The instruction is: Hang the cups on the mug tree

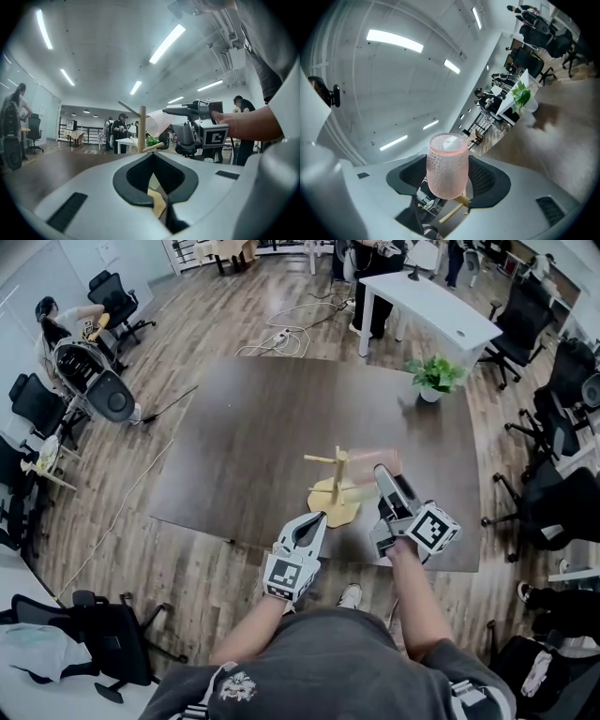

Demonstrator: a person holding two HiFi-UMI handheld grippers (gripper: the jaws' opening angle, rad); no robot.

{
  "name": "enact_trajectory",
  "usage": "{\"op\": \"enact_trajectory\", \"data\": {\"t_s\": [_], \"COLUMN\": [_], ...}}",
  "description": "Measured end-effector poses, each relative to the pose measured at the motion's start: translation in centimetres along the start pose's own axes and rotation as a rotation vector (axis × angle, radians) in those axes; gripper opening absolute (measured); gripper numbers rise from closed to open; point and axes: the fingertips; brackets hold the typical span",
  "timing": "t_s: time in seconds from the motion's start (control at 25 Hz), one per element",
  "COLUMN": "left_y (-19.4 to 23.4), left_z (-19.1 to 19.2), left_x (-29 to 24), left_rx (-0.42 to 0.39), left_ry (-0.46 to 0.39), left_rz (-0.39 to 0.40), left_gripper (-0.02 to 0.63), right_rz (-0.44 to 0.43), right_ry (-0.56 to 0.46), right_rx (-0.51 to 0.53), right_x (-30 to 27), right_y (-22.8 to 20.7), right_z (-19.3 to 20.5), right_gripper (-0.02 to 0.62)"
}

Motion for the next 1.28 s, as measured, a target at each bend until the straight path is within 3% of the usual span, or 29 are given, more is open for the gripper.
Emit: {"op": "enact_trajectory", "data": {"t_s": [0.2,0.44,0.84,0.96,1.08,1.2,1.28], "left_y": [0.4,0.3,-1.2,-2.2,-3.5,-4.5,-4.8], "left_z": [-1.4,-1.0,-0.8,-0.8,-0.6,-0.8,-1.2], "left_x": [-0.1,0.0,-0.7,-1.3,-1.7,-2.1,-2.3], "left_rx": [0.019,0.020,0.023,0.024,0.029,0.030,0.031], "left_ry": [-0.010,-0.013,0.001,-0.006,-0.011,-0.016,-0.014], "left_rz": [-0.018,-0.008,0.046,0.077,0.113,0.144,0.153], "left_gripper": [0.006,0.006,0.008,0.006,0.006,0.006,0.006], "right_rz": [-0.005,0.049,0.183,0.242,0.316,0.375,0.393], "right_ry": [-0.004,-0.055,-0.123,-0.098,-0.054,-0.011,0.017], "right_rx": [-0.031,0.004,0.164,0.246,0.378,0.549,0.699], "right_x": [-0.4,0.2,4.6,6.4,8.3,9.7,10.1], "right_y": [-0.1,-0.7,-1.5,-2.0,-2.6,-2.4,-1.8], "right_z": [-0.2,-0.6,-1.5,-0.5,1.0,2.6,3.7], "right_gripper": [0.296,0.298,0.298,0.295,0.207,0.048,0.026]}}
Point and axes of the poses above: the fingertips, and each gripper's own axes: x backward along the fingers, y to its left, z out of its underside, and after that the axes turned 9 degrees about -x, right-handed
